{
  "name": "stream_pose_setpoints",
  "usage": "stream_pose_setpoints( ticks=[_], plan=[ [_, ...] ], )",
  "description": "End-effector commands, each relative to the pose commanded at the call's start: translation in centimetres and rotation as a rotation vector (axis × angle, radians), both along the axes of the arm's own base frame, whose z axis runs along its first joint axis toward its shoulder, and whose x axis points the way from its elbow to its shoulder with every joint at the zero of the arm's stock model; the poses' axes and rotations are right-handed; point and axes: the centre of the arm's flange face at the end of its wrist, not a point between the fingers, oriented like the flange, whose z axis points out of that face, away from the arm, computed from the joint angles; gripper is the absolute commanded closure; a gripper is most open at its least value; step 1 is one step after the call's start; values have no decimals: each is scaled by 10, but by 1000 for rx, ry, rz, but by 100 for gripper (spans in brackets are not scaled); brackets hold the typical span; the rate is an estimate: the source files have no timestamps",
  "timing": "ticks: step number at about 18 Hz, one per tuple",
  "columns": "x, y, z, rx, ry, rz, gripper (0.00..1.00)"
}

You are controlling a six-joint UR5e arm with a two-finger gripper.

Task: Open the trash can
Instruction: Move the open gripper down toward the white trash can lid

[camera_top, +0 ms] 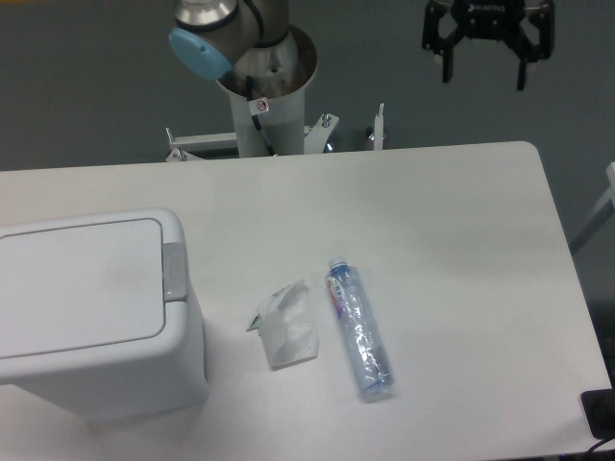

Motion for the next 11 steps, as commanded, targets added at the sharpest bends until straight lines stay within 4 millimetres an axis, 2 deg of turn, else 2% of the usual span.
stream_pose_setpoints(
  ticks=[5,7,8,9,11],
  plan=[
    [-1,5,-3,17,-4,34,0],
    [1,19,-13,47,-41,103,0],
    [1,37,-17,60,-45,111,0],
    [2,64,-21,82,-50,131,0],
    [-3,107,-25,143,-115,274,0]
  ],
)
